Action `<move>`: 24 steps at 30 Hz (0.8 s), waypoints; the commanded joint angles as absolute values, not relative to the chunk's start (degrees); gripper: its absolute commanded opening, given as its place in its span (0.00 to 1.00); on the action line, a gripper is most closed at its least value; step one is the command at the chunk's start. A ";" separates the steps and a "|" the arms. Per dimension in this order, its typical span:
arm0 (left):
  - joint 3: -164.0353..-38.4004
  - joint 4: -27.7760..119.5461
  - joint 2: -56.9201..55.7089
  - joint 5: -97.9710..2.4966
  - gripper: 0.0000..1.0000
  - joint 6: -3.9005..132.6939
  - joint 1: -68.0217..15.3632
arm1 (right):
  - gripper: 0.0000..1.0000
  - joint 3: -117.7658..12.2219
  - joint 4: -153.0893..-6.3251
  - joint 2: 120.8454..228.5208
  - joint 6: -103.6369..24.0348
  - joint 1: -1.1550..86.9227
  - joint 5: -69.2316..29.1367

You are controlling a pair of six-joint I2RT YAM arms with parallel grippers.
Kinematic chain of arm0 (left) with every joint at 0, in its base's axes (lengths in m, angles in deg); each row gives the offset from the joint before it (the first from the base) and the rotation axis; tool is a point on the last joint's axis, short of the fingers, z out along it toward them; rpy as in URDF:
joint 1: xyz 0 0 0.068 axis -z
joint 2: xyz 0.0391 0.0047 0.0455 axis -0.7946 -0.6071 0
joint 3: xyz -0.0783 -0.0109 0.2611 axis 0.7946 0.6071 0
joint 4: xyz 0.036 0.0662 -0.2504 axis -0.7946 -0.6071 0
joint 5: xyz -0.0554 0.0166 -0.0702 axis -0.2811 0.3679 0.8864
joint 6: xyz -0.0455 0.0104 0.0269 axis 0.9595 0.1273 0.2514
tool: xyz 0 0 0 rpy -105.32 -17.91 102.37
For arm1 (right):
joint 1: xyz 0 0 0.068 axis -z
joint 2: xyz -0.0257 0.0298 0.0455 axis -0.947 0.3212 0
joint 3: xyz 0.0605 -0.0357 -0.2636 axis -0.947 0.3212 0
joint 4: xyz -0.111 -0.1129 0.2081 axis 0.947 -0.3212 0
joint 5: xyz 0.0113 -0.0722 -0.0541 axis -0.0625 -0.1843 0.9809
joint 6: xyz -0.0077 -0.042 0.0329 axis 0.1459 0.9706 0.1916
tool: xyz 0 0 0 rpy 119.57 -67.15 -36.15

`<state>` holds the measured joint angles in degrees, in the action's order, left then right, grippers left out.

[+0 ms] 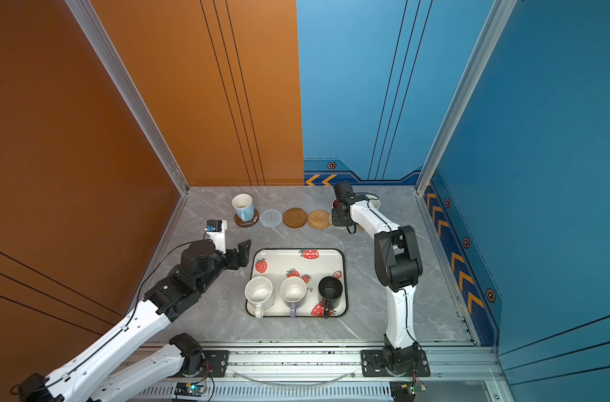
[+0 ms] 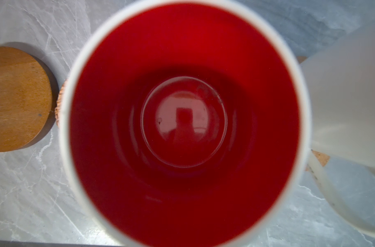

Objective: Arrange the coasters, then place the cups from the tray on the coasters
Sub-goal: 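Lower the red-lined mug onto the multicolour knit coaster with the right gripper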

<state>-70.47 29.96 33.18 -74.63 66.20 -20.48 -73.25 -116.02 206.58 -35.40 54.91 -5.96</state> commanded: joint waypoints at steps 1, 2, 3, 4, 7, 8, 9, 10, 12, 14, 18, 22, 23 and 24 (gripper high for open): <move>-70.97 30.37 33.07 -74.05 0.90 66.59 -21.04 | 0.00 -76.23 -113.34 207.74 -34.85 55.38 -6.02; -70.98 30.38 33.03 -74.12 0.90 66.52 -21.12 | 0.00 -76.33 -113.34 207.94 -34.89 55.36 -6.04; -70.97 30.35 33.06 -74.07 0.90 66.51 -21.13 | 0.00 -76.37 -113.34 208.22 -34.91 55.44 -6.08; -71.01 30.35 33.07 -74.07 0.90 66.51 -21.02 | 0.00 -76.37 -113.34 208.42 -34.86 55.49 -6.11; -71.05 30.35 33.02 -74.15 0.90 66.51 -21.06 | 0.00 -76.41 -113.34 209.15 -34.90 55.67 -5.86; -70.98 30.33 33.04 -74.11 0.90 66.45 -21.07 | 0.00 -76.46 -113.34 209.40 -34.91 55.71 -5.83; -71.16 30.33 33.04 -74.15 0.90 66.43 -21.02 | 0.00 -76.44 -113.34 209.50 -34.96 55.79 -5.78; -71.04 30.34 33.04 -74.15 0.90 66.42 -21.03 | 0.00 -76.50 -113.34 209.60 -34.98 55.87 -5.61; -71.16 30.35 33.05 -74.22 0.90 66.42 -21.14 | 0.00 -76.50 -113.34 209.81 -34.97 55.97 -5.53; -71.14 30.33 32.98 -74.15 0.90 66.42 -21.12 | 0.00 -76.49 -113.34 209.92 -34.95 56.15 -5.44; -71.10 30.38 33.00 -74.07 0.90 66.42 -21.15 | 0.00 -76.33 -113.36 210.15 -34.98 56.54 -5.34; -71.16 30.33 32.98 -74.07 0.90 66.38 -21.15 | 0.00 -76.10 -113.43 210.29 -34.95 56.84 -5.35; -71.19 30.36 32.93 -74.05 0.90 66.37 -21.15 | 0.00 -76.04 -113.41 210.40 -34.85 56.85 -5.30; -71.17 30.44 32.94 -74.05 0.90 66.34 -21.17 | 0.00 -76.14 -113.51 210.49 -34.89 56.84 -5.13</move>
<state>-70.47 29.94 33.09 -74.63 66.20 -20.48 -74.21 -115.47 209.86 -35.40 56.28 -5.96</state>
